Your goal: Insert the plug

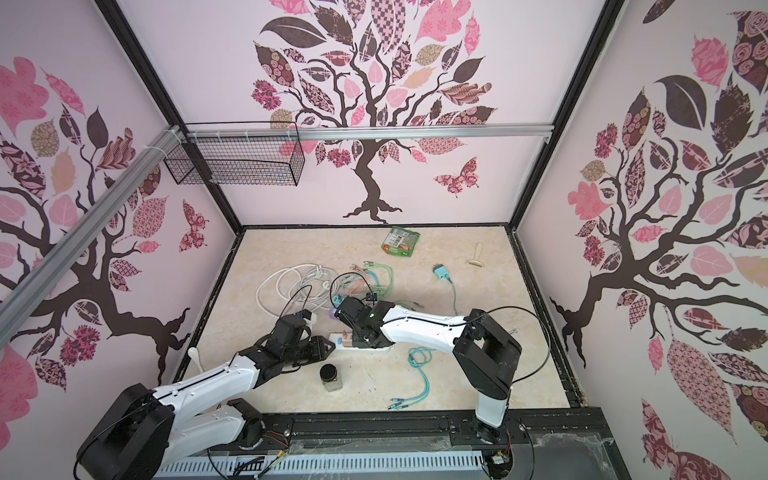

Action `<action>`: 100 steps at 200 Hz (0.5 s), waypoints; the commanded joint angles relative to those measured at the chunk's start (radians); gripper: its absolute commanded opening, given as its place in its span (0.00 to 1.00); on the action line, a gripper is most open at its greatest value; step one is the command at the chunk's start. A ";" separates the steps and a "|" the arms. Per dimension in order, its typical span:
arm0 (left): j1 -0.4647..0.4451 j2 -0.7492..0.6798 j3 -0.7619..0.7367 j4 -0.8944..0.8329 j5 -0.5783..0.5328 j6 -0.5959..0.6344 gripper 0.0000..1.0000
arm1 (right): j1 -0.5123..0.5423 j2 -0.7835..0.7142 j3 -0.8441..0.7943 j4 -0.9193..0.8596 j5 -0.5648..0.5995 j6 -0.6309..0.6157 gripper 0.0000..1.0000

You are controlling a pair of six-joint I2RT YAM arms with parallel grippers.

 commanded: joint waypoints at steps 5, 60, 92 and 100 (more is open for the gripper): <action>0.003 -0.024 -0.027 0.024 0.017 0.017 0.33 | -0.007 0.132 -0.079 0.038 -0.052 0.057 0.18; 0.003 -0.046 -0.034 0.025 0.011 0.012 0.33 | 0.006 0.144 -0.082 0.078 -0.094 0.118 0.19; 0.003 -0.065 -0.036 0.015 0.008 0.012 0.33 | 0.009 0.138 -0.088 0.065 -0.076 0.125 0.23; 0.003 -0.069 -0.038 0.015 0.005 0.010 0.33 | 0.009 0.138 -0.088 0.059 -0.072 0.124 0.23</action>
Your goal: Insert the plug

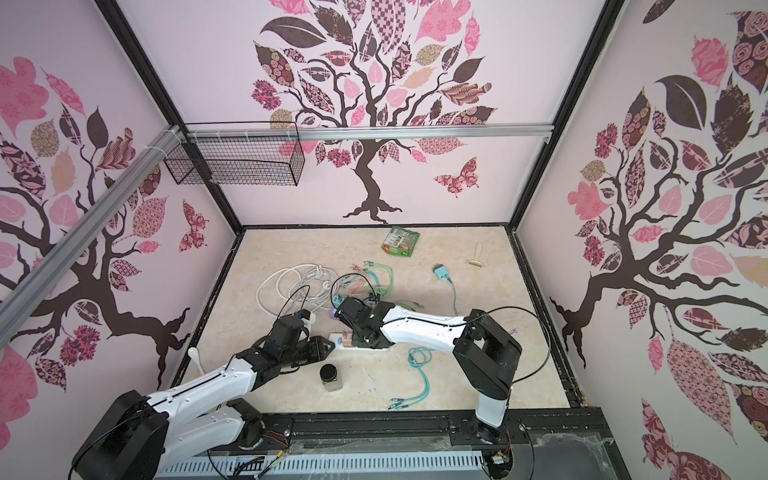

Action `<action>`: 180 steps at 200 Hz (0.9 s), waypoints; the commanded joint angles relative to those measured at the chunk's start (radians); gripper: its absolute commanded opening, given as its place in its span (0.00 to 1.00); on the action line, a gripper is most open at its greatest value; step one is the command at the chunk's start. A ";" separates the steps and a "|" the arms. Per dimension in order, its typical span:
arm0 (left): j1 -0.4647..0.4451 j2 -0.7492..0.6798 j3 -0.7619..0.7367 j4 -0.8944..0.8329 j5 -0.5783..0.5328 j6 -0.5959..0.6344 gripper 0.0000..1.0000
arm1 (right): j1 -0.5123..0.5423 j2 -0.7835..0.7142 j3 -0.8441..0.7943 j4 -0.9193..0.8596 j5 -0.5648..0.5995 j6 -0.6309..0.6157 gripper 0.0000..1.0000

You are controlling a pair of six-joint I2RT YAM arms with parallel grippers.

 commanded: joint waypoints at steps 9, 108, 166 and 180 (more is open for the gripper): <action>0.003 -0.028 -0.026 0.016 0.000 0.009 0.33 | 0.005 0.135 -0.082 0.045 -0.070 0.038 0.24; 0.005 -0.030 -0.022 0.018 -0.001 0.009 0.33 | 0.023 0.147 0.038 -0.076 0.011 -0.024 0.29; 0.004 -0.042 -0.022 0.013 -0.003 0.011 0.33 | 0.034 0.183 0.030 -0.070 0.012 0.006 0.29; 0.005 -0.043 -0.022 0.013 -0.002 0.012 0.33 | 0.035 0.190 0.033 -0.067 0.006 0.010 0.28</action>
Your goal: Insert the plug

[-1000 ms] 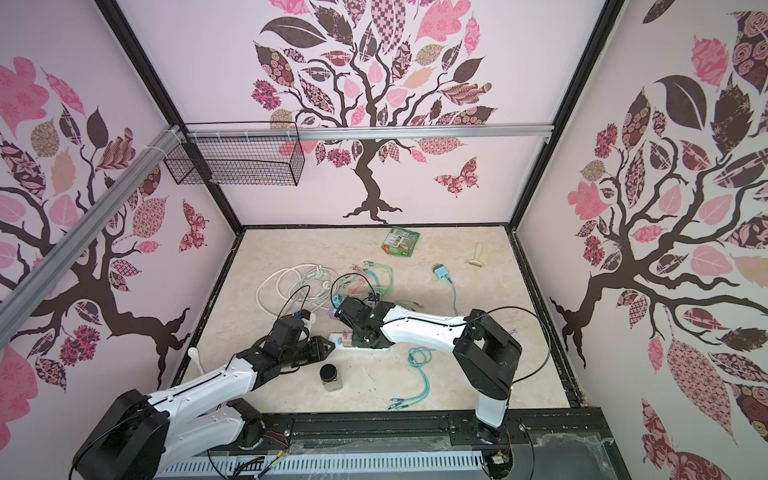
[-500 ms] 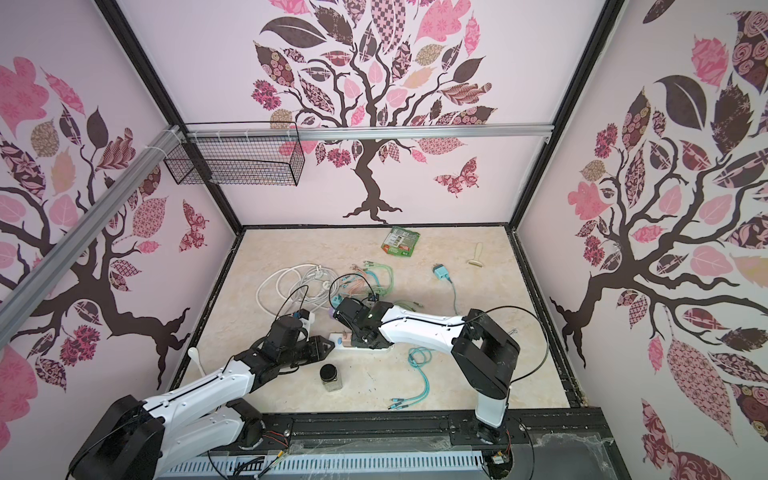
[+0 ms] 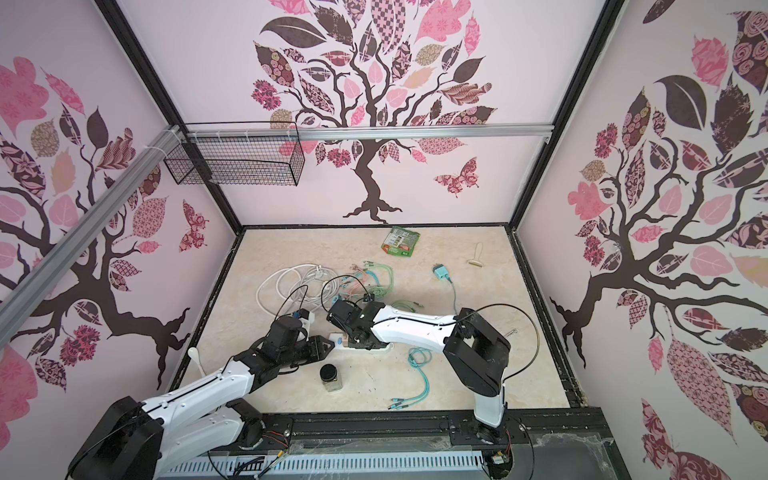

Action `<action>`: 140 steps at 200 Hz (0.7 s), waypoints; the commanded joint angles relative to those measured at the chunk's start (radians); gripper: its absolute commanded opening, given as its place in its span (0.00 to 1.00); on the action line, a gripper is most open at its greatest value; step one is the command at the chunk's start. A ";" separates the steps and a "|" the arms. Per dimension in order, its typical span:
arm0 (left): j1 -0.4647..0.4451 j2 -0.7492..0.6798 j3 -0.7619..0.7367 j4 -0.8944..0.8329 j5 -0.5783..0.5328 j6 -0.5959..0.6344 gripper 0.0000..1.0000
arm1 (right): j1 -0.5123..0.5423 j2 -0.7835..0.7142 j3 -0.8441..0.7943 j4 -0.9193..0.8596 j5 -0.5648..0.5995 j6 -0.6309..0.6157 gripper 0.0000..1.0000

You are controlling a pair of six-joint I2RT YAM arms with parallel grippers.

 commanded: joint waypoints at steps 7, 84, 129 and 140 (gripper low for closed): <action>0.005 -0.011 -0.017 0.012 -0.002 0.014 0.33 | 0.002 0.132 -0.056 0.031 -0.067 0.021 0.28; 0.008 -0.028 -0.019 -0.004 -0.002 0.019 0.33 | 0.003 0.123 -0.036 0.021 -0.066 0.018 0.31; 0.009 -0.043 -0.015 -0.028 -0.007 0.022 0.33 | 0.004 0.064 -0.015 -0.006 -0.034 -0.007 0.39; 0.008 -0.045 -0.013 -0.034 -0.009 0.024 0.33 | 0.004 0.050 -0.009 -0.006 -0.032 -0.012 0.41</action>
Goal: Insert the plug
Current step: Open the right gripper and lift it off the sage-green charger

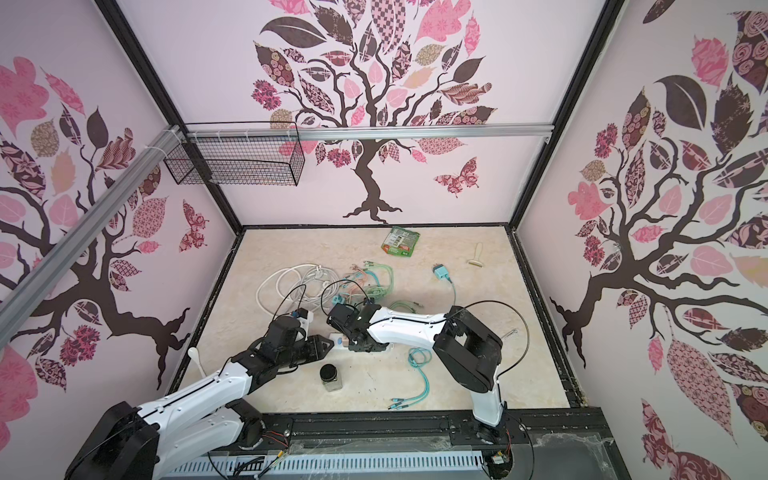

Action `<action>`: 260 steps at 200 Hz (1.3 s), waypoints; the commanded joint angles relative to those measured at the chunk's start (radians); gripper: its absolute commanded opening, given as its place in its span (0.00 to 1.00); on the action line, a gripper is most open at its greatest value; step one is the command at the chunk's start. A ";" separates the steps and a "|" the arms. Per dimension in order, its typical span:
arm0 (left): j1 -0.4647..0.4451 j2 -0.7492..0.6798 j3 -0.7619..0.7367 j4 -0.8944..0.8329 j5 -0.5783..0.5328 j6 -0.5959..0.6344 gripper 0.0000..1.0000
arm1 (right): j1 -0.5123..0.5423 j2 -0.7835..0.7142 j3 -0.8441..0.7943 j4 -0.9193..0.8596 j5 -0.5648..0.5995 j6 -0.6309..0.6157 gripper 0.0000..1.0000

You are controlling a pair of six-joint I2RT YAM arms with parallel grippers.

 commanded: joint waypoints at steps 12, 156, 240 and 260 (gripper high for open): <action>0.004 -0.021 -0.011 -0.024 -0.009 0.021 0.33 | -0.001 -0.006 0.006 -0.027 -0.018 -0.019 0.42; 0.005 0.015 0.056 -0.078 -0.031 0.039 0.33 | -0.001 -0.398 -0.171 0.065 -0.260 -0.179 0.70; 0.007 0.017 0.086 -0.107 -0.037 0.037 0.34 | -0.002 -0.417 -0.258 0.212 -0.518 -0.261 0.79; 0.007 -0.001 0.082 -0.115 -0.042 0.032 0.34 | -0.002 -0.401 -0.260 0.256 -0.588 -0.295 0.81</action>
